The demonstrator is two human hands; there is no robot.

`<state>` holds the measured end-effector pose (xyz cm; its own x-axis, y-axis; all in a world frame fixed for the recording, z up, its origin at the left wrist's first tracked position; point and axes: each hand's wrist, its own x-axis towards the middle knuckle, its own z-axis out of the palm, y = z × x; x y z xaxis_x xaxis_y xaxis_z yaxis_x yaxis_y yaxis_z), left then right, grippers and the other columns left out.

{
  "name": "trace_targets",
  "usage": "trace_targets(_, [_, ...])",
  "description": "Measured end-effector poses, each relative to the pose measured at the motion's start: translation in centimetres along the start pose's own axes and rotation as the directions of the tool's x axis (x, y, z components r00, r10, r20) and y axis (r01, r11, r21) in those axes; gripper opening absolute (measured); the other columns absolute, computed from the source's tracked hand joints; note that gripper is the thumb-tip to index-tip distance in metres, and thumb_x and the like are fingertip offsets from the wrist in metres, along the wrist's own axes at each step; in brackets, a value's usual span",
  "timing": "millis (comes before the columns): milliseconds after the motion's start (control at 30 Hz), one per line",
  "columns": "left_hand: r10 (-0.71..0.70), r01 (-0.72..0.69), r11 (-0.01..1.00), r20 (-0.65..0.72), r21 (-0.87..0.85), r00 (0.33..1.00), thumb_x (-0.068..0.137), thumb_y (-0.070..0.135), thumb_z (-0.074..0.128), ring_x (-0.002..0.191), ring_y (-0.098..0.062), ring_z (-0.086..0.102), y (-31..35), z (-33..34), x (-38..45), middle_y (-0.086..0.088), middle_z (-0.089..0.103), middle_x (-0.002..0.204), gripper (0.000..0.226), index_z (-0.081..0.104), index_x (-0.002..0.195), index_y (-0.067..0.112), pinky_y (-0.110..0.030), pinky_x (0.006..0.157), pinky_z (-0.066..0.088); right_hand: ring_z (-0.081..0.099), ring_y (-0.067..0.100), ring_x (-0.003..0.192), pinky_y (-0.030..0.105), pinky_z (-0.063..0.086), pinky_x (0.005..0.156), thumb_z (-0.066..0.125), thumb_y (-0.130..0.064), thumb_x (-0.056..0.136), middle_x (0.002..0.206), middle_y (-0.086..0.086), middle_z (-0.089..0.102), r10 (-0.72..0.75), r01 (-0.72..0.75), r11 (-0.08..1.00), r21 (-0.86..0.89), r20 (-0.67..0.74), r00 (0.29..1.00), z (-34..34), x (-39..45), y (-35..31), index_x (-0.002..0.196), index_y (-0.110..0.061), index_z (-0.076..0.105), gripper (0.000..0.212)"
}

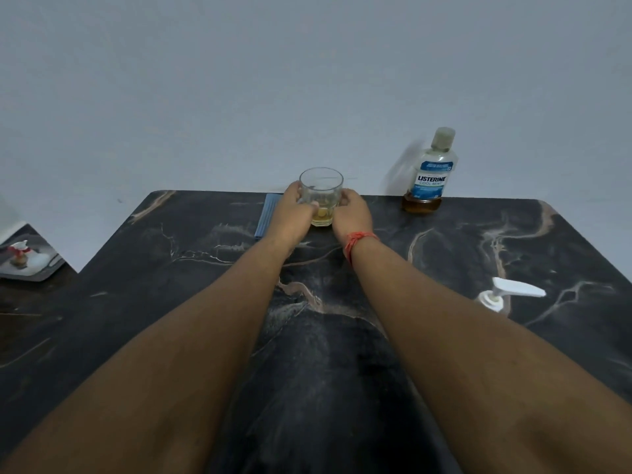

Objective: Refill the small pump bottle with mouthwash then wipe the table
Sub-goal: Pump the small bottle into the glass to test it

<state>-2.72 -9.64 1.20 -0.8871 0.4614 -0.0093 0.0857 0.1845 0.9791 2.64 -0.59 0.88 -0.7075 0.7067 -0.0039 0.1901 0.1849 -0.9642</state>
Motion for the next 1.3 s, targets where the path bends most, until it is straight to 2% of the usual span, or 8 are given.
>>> trace_targets(333, [-0.043,0.043,0.999,-0.017,-0.002,0.999,0.096,0.002,0.057,0.128,-0.012,0.048,-0.3,-1.1,-11.5,-0.001,0.045,0.153,0.064,0.034,0.154,0.015,-0.028,0.104,0.039,0.06,0.015,0.096,0.029,0.047,0.084,0.043,-0.002,0.096,0.099,-0.006,0.061,0.012,-0.012,1.0,-0.022,0.003,1.0,-3.1,-10.9,0.1,0.108,-0.025,0.056,0.029])
trace_targets(567, [-0.041,0.042,0.999,-0.035,0.014,0.999,0.09,-0.002,0.062,0.117,-0.009,0.061,-1.2,-1.7,-18.2,0.005,0.063,0.132,0.056,0.05,0.14,0.019,-0.026,0.097,0.046,0.06,0.01,0.096,0.028,0.05,0.088,0.044,0.003,0.094,0.097,-0.013,0.061,-0.007,0.007,1.0,0.001,0.09,0.996,-5.3,-18.1,1.6,0.106,-0.031,0.054,0.037])
trace_targets(733, [-0.021,0.026,0.996,-0.064,0.084,0.998,0.085,0.001,0.064,0.11,-0.006,0.065,-1.6,-1.7,-21.9,0.013,0.067,0.12,0.049,0.054,0.124,0.028,-0.03,0.1,0.049,0.063,0.008,0.104,0.031,0.051,0.093,0.053,-0.006,0.094,0.109,-0.014,0.066,-0.032,0.033,0.999,-0.004,0.163,0.986,-6.6,-21.7,3.2,0.12,-0.034,0.055,0.039])
trace_targets(833, [0.001,0.005,0.996,-0.062,0.093,0.998,0.085,-0.001,0.063,0.108,-0.004,0.065,-1.7,-1.3,-23.5,0.011,0.068,0.122,0.05,0.054,0.127,0.024,-0.022,0.094,0.049,0.062,0.007,0.107,0.033,0.05,0.099,0.054,-0.003,0.093,0.111,-0.014,0.066,-0.034,0.032,0.999,0.014,0.181,0.983,-7.4,-22.9,3.9,0.118,-0.035,0.054,0.041])
trace_targets(1000, [0.023,-0.017,0.996,-0.057,0.091,0.998,0.09,-0.001,0.063,0.109,-0.004,0.062,-1.5,-0.6,-25.2,0.012,0.061,0.122,0.051,0.049,0.133,0.022,-0.009,0.078,0.043,0.056,0.007,0.119,0.026,0.044,0.104,0.053,0.001,0.094,0.131,-0.009,0.059,-0.029,0.02,0.999,0.037,0.25,0.968,-9.3,-24.3,3.7,0.141,-0.02,0.046,0.052])
trace_targets(1067, [0.025,-0.021,0.996,-0.049,0.083,0.998,0.091,0.0,0.064,0.112,-0.005,0.06,-1.6,-0.5,-25.5,0.012,0.059,0.123,0.053,0.046,0.138,0.02,-0.011,0.081,0.045,0.052,0.006,0.123,0.025,0.041,0.106,0.052,0.001,0.095,0.134,-0.007,0.054,-0.033,0.017,0.998,0.059,0.271,0.962,-10.2,-24.6,3.7,0.145,-0.016,0.042,0.053])
trace_targets(1167, [0.027,-0.026,0.999,-0.033,0.04,0.999,0.091,0.0,0.065,0.124,-0.008,0.056,-2.2,-0.3,-25.4,0.014,0.055,0.126,0.057,0.041,0.135,0.026,-0.027,0.106,0.044,0.058,0.013,0.106,0.021,0.046,0.09,0.057,-0.004,0.093,0.122,-0.002,0.056,-0.097,0.097,0.995,0.004,0.05,0.994,-11.5,-24.8,4.0,0.125,-0.015,0.053,0.035])
trace_targets(1300, [0.026,-0.025,0.999,-0.021,0.028,0.999,0.091,0.004,0.069,0.141,-0.009,0.039,-2.8,-0.3,-25.4,0.006,0.044,0.152,0.073,0.03,0.151,0.019,-0.032,0.117,0.03,0.05,0.009,0.082,0.012,0.043,0.071,0.062,-0.005,0.086,0.102,0.003,0.048,-0.166,0.176,0.984,0.002,-0.322,0.932,-14.0,-24.6,4.9,0.099,-0.014,0.05,0.02])
